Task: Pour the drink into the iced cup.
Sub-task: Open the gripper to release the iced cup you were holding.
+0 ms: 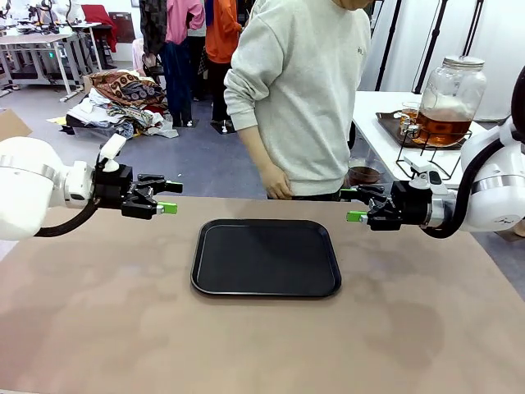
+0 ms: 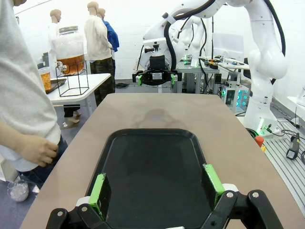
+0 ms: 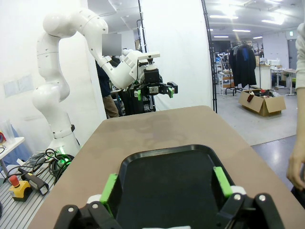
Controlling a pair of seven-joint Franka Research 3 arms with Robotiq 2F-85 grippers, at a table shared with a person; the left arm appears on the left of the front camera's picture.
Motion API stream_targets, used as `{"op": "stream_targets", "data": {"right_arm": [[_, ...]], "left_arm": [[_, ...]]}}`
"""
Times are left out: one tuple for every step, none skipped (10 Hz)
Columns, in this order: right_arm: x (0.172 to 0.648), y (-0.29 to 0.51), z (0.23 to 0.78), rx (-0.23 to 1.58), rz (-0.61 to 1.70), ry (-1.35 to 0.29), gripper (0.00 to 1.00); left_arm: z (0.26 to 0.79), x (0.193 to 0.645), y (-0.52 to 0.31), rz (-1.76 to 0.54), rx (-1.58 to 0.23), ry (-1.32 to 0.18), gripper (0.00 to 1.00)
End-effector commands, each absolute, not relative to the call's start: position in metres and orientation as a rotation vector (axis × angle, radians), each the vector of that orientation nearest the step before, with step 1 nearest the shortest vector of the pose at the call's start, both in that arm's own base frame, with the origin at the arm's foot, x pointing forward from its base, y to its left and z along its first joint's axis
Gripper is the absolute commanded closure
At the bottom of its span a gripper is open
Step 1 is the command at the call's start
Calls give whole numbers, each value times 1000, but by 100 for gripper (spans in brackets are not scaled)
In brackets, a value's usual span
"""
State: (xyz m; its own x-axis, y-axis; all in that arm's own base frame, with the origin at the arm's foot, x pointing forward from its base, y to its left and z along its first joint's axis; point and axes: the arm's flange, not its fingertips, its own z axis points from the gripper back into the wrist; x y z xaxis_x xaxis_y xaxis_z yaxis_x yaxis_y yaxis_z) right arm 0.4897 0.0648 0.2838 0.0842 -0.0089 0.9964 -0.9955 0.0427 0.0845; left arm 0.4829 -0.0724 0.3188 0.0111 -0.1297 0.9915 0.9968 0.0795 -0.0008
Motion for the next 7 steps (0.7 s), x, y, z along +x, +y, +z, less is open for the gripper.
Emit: {"op": "stream_targets", "data": {"right_arm": [[491,65,285,1218,1115,-1175,0],[491,65,285,1218,1115,-1175,0],[491,65,285,1218,1115,-1175,0],[491,65,285,1218,1115,-1175,0],[491,65,285,1218,1115,-1175,0],[491,65,285,1218,1115,-1175,0],[491,65,285,1218,1115,-1175,0]], "left_arm": [[320,484,-75,-1194,-1050,-1157,0],[320,484,-75,-1194,-1050,-1157,0],[320,484,-75,-1194,-1050,-1157,0],[320,484,-75,-1194,-1050,-1157,0],[320,484,-75,-1194,-1050,-1157,0],[320,484,-75,-1194,-1050,-1157,0],[320,484,-75,-1194,-1050,-1157,0]]}}
